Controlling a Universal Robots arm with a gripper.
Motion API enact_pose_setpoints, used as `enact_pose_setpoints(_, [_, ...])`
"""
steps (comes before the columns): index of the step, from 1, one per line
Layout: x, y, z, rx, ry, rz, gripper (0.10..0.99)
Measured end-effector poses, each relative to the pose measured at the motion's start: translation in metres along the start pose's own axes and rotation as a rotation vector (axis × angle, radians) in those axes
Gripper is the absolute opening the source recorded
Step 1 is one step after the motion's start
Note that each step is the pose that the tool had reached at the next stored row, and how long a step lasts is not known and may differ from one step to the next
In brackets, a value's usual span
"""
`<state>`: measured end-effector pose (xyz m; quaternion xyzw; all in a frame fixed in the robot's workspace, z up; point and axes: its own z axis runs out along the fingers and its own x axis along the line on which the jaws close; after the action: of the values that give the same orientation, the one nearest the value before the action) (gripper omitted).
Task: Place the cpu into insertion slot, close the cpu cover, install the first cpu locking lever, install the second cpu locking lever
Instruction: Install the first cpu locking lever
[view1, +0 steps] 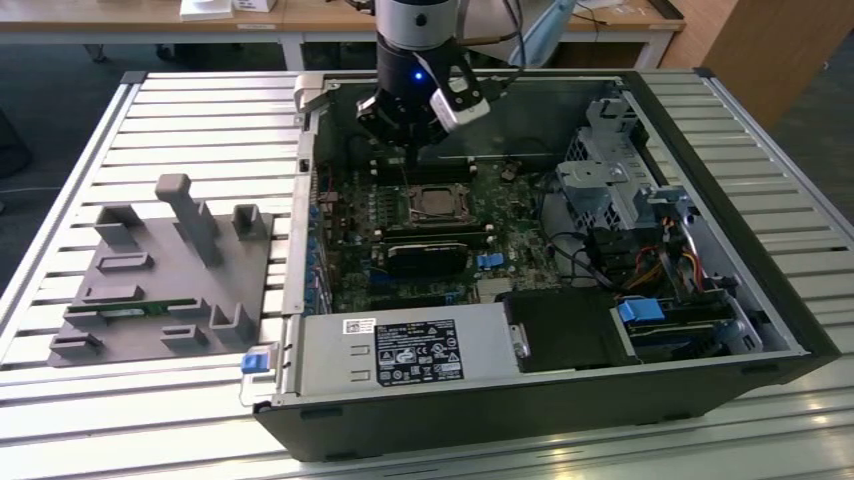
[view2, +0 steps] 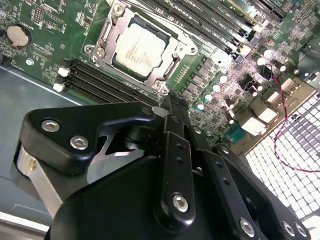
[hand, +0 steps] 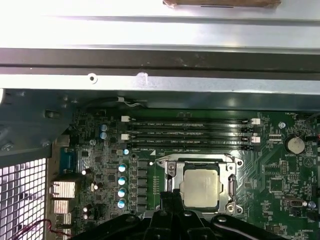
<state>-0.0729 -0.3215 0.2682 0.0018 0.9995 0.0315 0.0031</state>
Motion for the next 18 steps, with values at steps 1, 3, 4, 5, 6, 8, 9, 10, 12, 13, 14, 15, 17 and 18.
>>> enact_pose_setpoints(1, [0.0006, 0.0001, 0.0001, 0.0, 0.0, 0.0, 0.106])
enact_pose_setpoints(3, [0.0033, 0.0002, 0.0003, 0.0, 0.0, 0.0, 0.106])
enact_pose_setpoints(4, [0.0049, 0.0003, 0.0005, 0.0, 0.0, 0.0, 0.106])
enact_pose_setpoints(5, [0.0063, 0.0003, 0.0007, 0.0, -0.0001, 0.0, 0.106])
enact_pose_setpoints(6, [0.0081, 0.0003, 0.0008, 0.0, 0.0, 0.0, 0.106])
enact_pose_setpoints(8, [0.0124, 0.0006, 0.0013, 0.0, 0.0, -0.001, 0.106])
enact_pose_setpoints(9, [0.0146, 0.0008, 0.0016, 0.0, 0.0, -0.001, 0.106])
enact_pose_setpoints(10, [0.017, 0.0011, 0.002, 0.0, 0.0001, -0.001, 0.106])
enact_pose_setpoints(12, [0.0201, 0.0025, 0.0028, 0.0, 0.0001, -0.001, 0.106])
enact_pose_setpoints(13, [0.0214, 0.0033, 0.0033, 0.0, 0.0001, -0.001, 0.106])
enact_pose_setpoints(14, [0.0223, 0.0047, 0.0037, 0.0, 0.0001, -0.002, 0.106])
enact_pose_setpoints(15, [0.0233, 0.0061, 0.0042, 0.0, 0.0001, -0.002, 0.106])
enact_pose_setpoints(17, [0.0247, 0.0098, 0.0052, 0.0, 0.0001, -0.002, 0.106])
enact_pose_setpoints(18, [0.0255, 0.0115, 0.0058, 0.0, 0.0001, -0.002, 0.106])
